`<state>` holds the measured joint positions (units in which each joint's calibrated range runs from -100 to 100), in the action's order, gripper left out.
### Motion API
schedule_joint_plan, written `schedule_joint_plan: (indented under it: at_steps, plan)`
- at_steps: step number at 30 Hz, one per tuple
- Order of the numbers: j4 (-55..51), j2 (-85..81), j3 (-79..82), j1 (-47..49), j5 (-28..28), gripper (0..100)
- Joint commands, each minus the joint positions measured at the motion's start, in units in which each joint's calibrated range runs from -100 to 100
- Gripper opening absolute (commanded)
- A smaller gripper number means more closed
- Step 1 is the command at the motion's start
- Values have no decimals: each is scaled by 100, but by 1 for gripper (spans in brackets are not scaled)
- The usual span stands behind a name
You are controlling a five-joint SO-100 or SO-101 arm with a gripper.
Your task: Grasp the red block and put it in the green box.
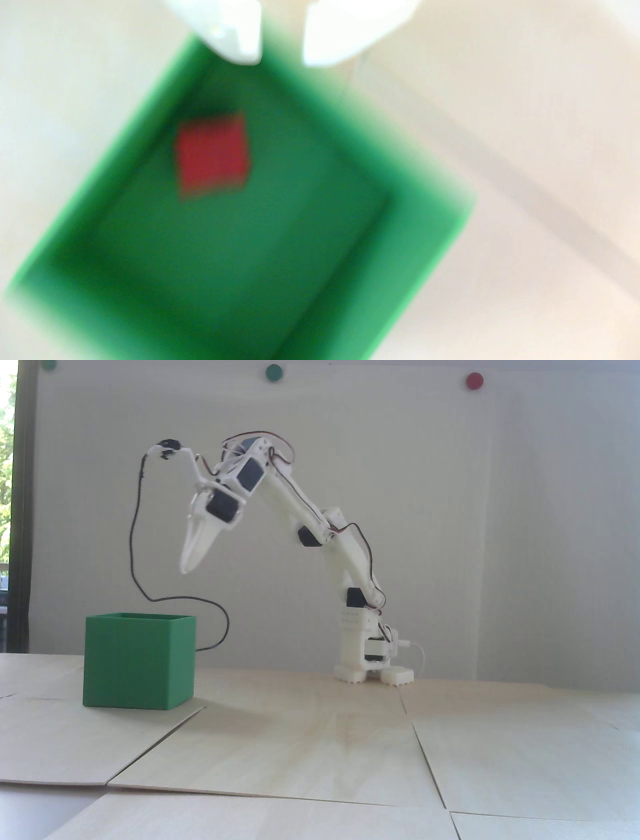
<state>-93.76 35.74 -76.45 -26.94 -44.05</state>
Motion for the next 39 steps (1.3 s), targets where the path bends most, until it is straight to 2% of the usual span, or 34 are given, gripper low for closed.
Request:
schedule_joint_plan:
  at_steps: [1, 4, 9, 14, 19, 23, 27, 35, 39]
  plan:
    - [-565, -799, -873, 454, 293, 3]
    - [-582, -1280, -500, 647, 314, 3]
    - [-582, -2528, 1346, 929, 152, 3]
    - [-582, -4502, 4575, 1524, -92, 3]
    - [-430, -6413, 7761, 2754, -118, 3]
    - [801, -7739, 9961, 3864, -71, 3]
    - [2411, -9295, 12322, 4395, -82, 3]
    - [4368, -12232, 15747, 4427, -124, 3]
    - [4730, -13519, 17344, 4274, -129, 3]
